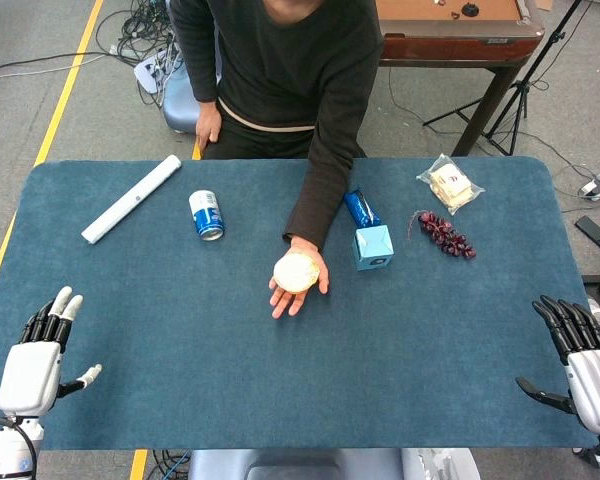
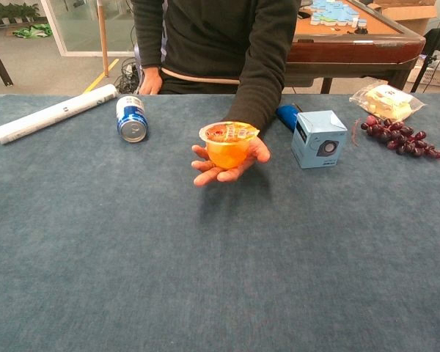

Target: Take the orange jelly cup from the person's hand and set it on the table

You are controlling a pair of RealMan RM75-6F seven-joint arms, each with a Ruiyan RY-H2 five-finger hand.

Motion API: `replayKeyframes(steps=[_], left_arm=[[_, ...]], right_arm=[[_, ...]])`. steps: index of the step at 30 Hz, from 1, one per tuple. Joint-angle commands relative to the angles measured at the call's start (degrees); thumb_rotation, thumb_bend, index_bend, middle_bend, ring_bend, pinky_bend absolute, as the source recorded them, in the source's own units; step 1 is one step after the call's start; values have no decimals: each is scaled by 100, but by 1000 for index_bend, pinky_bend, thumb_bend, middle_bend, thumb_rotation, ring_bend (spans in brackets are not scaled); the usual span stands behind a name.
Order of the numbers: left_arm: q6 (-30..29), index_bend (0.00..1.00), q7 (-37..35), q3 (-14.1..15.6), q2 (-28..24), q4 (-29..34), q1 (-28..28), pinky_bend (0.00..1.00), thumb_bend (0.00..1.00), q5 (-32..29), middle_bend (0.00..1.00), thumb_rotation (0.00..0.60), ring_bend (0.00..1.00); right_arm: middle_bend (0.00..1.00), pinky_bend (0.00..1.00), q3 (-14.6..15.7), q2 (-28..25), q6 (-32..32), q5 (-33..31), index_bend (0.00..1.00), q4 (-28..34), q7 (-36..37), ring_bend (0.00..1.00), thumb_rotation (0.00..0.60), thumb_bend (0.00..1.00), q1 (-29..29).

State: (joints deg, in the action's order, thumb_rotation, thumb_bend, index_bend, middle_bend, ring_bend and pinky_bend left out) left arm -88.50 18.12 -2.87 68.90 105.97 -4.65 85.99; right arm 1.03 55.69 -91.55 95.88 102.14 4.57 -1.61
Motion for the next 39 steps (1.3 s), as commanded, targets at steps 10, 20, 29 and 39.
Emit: replayKeyframes(steps=[10,20,29,39], left_arm=[[302,0,-149,-28,-124,-112,-243,84,138,219,0,600,0],[1571,12,-2071,-209,-529,-592,-1407,70,138,863,0,600,0],[2849,15,-2959,-643,-247,-1062,-2795,70,138,902,0,600,0],[4506,15,-2607,-1043,327,-1528,-4235,70,138,197,0,600,0]], right_arm=[[58,57,-34,-107,-111,45,16,93,-55,0,600,75,-23],[57,57,-46,-192,-169,67,16,219,-172,0,600,75,-52],[57,57,-36,-220,-147,100,16,309,-271,0,600,75,-50],[57,57,-28,-207,-69,31,16,346,-340,0,600,75,-47]])
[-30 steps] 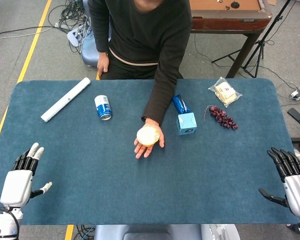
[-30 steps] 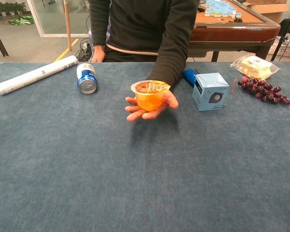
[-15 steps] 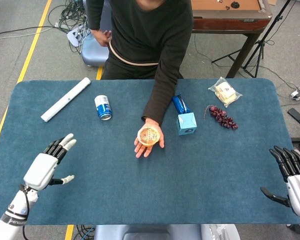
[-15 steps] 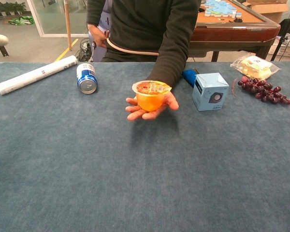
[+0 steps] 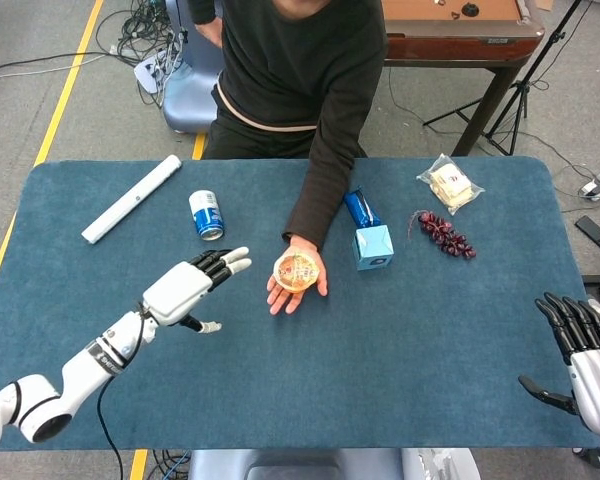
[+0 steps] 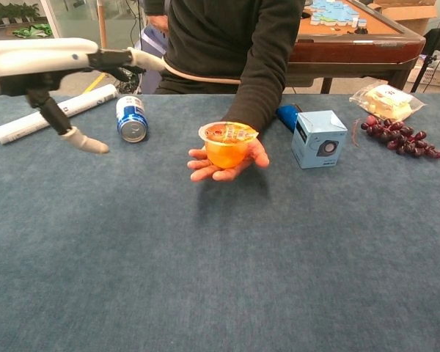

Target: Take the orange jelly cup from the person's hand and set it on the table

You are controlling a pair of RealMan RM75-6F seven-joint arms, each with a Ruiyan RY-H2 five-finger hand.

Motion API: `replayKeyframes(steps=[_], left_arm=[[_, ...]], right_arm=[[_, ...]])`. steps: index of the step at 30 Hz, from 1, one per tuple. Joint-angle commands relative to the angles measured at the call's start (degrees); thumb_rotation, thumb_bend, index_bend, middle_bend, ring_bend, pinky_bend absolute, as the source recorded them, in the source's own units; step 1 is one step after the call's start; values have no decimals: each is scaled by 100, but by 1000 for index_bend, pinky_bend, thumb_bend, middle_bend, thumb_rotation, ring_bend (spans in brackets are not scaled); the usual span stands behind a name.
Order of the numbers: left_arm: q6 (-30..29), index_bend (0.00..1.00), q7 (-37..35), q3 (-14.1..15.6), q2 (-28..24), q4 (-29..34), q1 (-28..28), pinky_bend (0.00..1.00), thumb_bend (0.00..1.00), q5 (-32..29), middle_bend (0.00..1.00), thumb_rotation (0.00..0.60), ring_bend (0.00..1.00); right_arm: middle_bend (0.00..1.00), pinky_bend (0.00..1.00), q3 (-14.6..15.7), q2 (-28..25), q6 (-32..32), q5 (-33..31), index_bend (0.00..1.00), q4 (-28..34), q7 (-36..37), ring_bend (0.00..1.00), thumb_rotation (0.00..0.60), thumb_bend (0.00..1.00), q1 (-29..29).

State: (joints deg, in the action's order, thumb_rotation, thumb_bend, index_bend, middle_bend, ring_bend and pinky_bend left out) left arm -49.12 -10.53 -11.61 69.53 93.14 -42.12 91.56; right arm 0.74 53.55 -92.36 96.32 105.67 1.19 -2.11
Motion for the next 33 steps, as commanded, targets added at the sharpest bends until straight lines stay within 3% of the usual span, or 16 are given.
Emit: replayKeyframes(steps=[1,7,17,21,33], left_arm=[[706,15,331,-193,314,-294,-593,70,138,-458,0,600,0],[1323,15,693,-378,629,-614,-1170,70,138,-1122,0,600,0],[1797,15,1301,-506,918,-998,-1849,70,138,-1917,0,600,0],[2113,15,1879,-415,1123,-1285,-2315,70,138,-2372,0,600,0],[2248,111,2883,50,1742,-1853,-3151,78,138,-3509,0,600,0]], right_arm=[[57,57,1,8,21,-23,16,-9,-5,0,600,75,4],[58,57,-12,0,58,-81,16,-18,-13,0,600,75,12],[57,57,-18,12,103,-118,16,-37,1,0,600,75,28],[57,56,-3,16,63,-116,16,-71,35,0,600,75,-6],[57,56,23,25,-6,-188,16,-236,215,0,600,75,-92]])
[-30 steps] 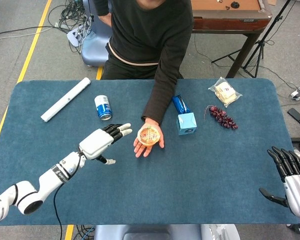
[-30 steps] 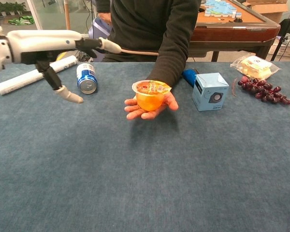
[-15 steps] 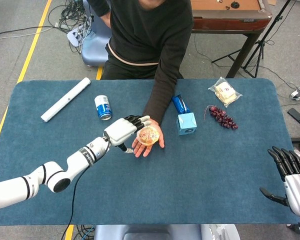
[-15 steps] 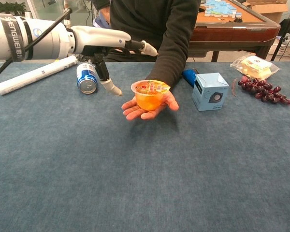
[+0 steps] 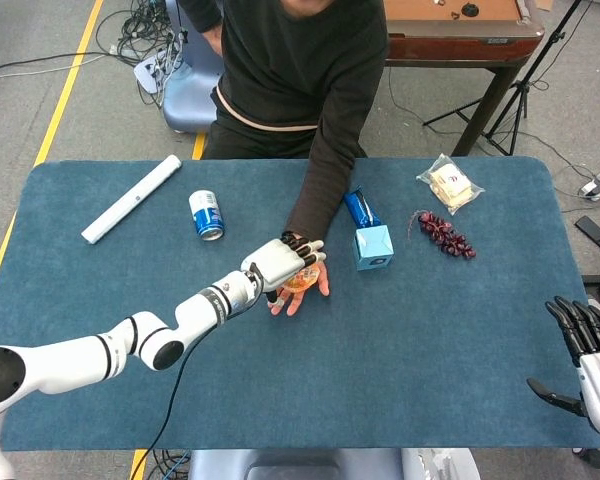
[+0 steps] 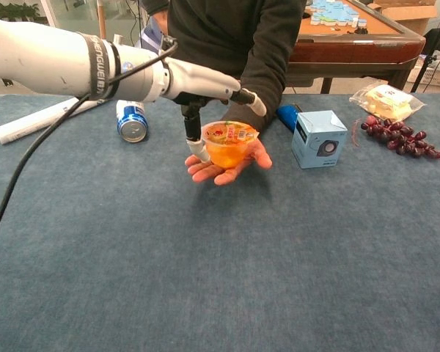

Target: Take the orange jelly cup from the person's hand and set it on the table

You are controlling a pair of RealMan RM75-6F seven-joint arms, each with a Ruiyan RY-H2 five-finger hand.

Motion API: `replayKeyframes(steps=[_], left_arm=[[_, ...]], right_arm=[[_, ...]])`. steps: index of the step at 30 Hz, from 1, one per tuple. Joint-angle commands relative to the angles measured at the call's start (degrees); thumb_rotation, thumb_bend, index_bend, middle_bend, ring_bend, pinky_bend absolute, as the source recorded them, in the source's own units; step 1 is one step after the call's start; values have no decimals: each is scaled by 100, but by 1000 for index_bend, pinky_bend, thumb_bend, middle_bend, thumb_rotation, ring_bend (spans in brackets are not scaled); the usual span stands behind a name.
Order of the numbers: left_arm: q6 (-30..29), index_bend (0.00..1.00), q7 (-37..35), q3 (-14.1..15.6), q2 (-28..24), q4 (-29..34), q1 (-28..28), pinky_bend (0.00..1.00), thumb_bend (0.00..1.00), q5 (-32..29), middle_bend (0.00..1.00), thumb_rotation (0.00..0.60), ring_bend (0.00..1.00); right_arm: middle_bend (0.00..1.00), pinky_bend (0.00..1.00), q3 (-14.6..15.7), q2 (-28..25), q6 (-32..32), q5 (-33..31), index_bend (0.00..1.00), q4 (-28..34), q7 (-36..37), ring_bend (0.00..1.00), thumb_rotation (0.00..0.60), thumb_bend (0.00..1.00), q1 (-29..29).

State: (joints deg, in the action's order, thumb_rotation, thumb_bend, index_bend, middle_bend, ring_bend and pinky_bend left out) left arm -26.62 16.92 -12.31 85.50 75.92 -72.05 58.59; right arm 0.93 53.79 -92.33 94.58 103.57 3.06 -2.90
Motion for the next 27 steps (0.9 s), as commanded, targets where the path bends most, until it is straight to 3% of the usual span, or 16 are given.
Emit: replayKeyframes(steps=[1,4,8,15,21,27], left_arm=[[-22,124,176,145,184,-166,-196,85,138,-272,0,600,0],[-138,176,257,203,320,-288,-283,129,138,-411,0,600,13],[-278,259,317,251,487,-509,-342,240,138,-563,13,600,117],[-375,380,190,251,652,-829,-353,452,138,-641,177,600,344],[-441,413,-174,205,634,-924,-198,562,138,-431,234,600,415],[-687,421,-453,202,184,-614,85,587,138,-87,252,600,429]], right_arm=[[58,56,4,3,-14,-23,16,-41,47,0,600,75,-19],[58,57,6,7,-26,-41,16,-86,100,0,600,75,-35],[58,57,12,17,-30,-60,16,-136,157,0,600,75,-52],[58,56,11,27,-37,-74,16,-164,185,0,600,75,-70],[58,57,6,24,-35,-58,16,-127,138,0,600,75,-69],[57,57,3,26,-36,-38,16,-99,98,0,600,75,-68]])
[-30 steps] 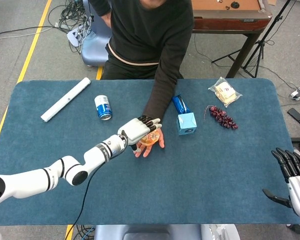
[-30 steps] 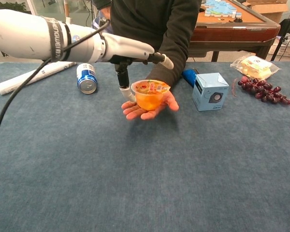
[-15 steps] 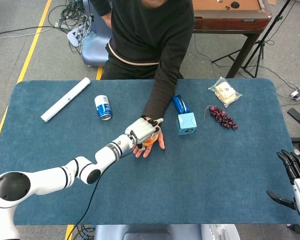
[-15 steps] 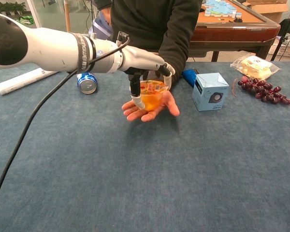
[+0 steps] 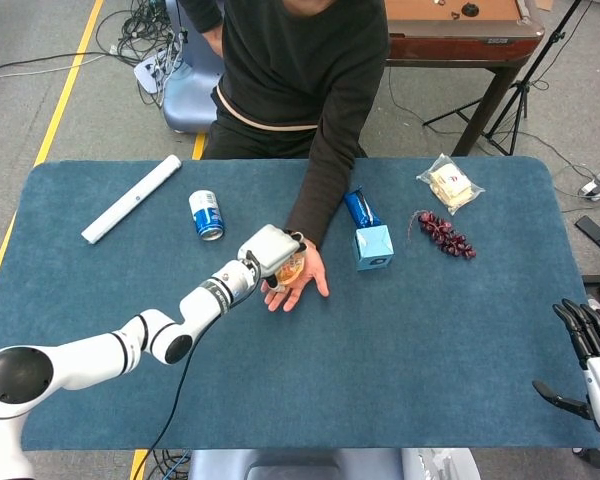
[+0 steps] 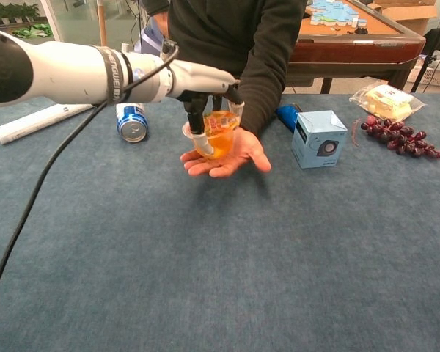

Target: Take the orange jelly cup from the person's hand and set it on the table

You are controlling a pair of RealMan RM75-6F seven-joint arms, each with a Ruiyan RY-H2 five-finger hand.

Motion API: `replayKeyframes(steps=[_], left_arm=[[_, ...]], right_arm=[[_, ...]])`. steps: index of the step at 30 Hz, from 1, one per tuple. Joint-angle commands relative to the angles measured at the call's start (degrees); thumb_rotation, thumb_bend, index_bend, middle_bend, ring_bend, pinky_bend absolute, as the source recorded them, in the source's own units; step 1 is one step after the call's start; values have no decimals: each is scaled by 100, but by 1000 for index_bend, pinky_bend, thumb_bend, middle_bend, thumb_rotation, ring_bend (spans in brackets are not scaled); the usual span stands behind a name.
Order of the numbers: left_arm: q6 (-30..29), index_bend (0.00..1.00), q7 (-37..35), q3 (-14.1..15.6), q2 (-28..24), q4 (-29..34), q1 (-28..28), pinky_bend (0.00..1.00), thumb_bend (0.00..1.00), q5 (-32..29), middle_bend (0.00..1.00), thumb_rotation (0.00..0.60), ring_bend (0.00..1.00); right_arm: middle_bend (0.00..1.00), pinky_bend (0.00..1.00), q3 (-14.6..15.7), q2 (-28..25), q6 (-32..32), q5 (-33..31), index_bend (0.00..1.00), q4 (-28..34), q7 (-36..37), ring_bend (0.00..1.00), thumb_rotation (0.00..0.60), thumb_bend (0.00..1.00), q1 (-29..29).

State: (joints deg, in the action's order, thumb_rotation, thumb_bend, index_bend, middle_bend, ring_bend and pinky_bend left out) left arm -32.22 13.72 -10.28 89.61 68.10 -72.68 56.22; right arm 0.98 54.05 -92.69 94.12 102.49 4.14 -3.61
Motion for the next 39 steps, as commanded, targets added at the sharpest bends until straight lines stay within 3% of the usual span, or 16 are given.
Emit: replayKeyframes(steps=[1,6,12,24,26,29,35,39], left_arm=[[-169,421,-171,1,-318,228,200,587,138,194,253,600,429],[-366,421,-403,65,-761,508,531,587,138,355,254,600,429],[-437,420,-431,372,-1018,544,900,587,138,513,255,600,429],[-602,399,-485,755,-567,186,1331,586,138,1055,256,600,418],[-543,361,-468,787,-516,136,1344,565,138,1087,235,600,358],[-428,228,-386,799,-490,120,1345,448,138,1028,121,600,195],[-288,98,-121,792,-536,199,1336,348,138,817,33,600,87],[-501,1,-140,618,-769,514,1431,258,138,628,0,600,0]], right_arm=[[58,56,-4,0,0,18,16,16,-18,0,600,74,6],[57,57,-11,-4,18,59,16,50,-61,0,600,75,31],[57,56,-15,7,75,113,16,80,-104,0,600,75,82],[58,56,-9,5,71,122,16,101,-133,0,600,75,83],[58,56,-5,1,67,121,16,103,-134,0,600,75,78],[58,57,-5,4,46,125,16,104,-140,0,600,75,67],[58,57,-10,3,34,123,16,107,-141,0,600,75,64],[57,57,-7,-4,11,141,16,122,-155,0,600,75,54]])
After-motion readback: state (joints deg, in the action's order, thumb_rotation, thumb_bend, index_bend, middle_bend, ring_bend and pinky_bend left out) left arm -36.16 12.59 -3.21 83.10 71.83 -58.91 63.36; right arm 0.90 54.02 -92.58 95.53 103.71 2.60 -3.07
